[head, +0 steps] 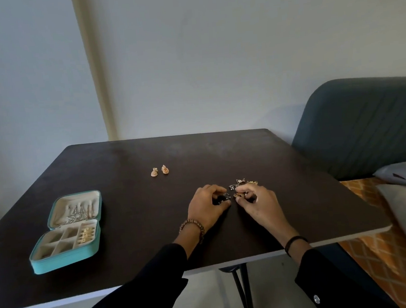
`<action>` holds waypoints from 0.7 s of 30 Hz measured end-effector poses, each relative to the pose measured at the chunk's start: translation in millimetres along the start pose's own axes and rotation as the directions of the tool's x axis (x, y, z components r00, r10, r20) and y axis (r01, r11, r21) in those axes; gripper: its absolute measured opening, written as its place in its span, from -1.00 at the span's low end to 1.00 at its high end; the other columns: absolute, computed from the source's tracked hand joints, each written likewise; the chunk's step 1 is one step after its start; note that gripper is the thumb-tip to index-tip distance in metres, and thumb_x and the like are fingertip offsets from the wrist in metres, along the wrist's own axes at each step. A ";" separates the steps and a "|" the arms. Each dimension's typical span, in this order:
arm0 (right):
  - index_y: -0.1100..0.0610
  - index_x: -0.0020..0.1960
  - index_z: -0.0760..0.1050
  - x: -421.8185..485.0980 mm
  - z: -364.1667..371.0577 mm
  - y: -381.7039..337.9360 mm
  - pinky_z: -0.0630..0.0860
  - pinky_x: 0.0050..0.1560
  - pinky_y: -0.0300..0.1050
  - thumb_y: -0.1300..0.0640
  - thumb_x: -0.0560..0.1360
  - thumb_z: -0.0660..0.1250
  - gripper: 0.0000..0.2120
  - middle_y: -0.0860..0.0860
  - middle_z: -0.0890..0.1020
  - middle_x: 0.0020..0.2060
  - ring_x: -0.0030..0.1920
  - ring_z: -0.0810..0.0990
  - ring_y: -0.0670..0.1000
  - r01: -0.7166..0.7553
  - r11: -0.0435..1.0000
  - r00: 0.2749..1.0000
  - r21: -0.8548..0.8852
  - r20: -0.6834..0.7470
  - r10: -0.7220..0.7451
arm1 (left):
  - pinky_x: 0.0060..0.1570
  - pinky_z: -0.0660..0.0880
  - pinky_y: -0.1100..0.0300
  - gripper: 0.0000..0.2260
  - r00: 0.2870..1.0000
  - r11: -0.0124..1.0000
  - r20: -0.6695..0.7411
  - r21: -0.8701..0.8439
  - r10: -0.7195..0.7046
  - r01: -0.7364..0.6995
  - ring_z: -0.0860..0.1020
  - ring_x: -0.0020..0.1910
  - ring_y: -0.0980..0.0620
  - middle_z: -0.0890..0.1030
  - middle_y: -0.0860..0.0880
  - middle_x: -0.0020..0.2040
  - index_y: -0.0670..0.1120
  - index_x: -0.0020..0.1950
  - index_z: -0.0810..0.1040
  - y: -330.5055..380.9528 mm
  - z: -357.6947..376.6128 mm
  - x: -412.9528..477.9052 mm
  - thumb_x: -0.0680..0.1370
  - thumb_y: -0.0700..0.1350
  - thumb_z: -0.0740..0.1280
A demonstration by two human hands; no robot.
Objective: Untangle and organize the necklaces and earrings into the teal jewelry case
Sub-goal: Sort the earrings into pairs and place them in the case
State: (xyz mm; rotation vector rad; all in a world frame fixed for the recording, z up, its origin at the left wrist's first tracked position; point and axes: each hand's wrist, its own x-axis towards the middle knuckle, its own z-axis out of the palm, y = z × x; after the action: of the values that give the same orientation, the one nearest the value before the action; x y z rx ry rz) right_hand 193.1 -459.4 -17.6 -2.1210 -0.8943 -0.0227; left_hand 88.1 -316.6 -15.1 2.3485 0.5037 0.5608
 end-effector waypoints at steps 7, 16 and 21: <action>0.03 0.19 0.56 -0.3 9.8 0.7 0.40 0.00 -0.22 0.02 0.66 0.27 -0.83 -0.06 0.53 0.07 0.02 0.46 -0.14 0.090 0.980 0.993 -0.176 -0.063 -0.103 | 0.13 0.52 0.25 -0.75 0.997 0.995 -0.073 -0.101 0.017 -0.024 0.53 0.06 0.19 0.54 0.16 0.06 0.05 0.17 0.59 -4.9 0.2 -1.2 0.51 -0.12 0.46; 0.07 0.17 0.59 9.5 10.4 2.6 0.52 0.01 -0.27 0.13 0.66 0.29 -0.85 -0.06 0.67 -0.02 0.01 0.61 -0.13 0.150 0.988 0.973 -0.022 -0.173 -0.152 | 0.06 0.57 0.23 -0.86 0.993 0.962 -0.120 -0.273 -0.013 -0.020 0.58 -0.03 0.20 0.62 0.16 -0.02 0.08 0.11 0.62 -10.3 1.5 1.4 0.56 -0.07 0.40; 0.09 0.17 0.61 2.0 5.4 -1.1 0.55 0.02 -0.34 0.09 0.65 0.31 -0.84 -0.10 0.69 -0.04 -0.05 0.67 -0.12 0.219 0.960 0.968 0.176 -0.160 -0.192 | 0.05 0.53 0.34 -0.78 0.997 0.938 -0.079 -0.346 -0.013 -0.016 0.60 -0.03 0.26 0.65 0.16 -0.02 0.01 0.22 0.63 -8.4 -2.1 0.5 0.58 -0.03 0.37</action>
State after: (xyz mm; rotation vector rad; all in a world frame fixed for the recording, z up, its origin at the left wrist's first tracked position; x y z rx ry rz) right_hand 192.4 -454.1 -19.8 -1.8166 -0.9879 -0.1841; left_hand 85.8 -309.4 -19.3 1.9971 0.4019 0.6875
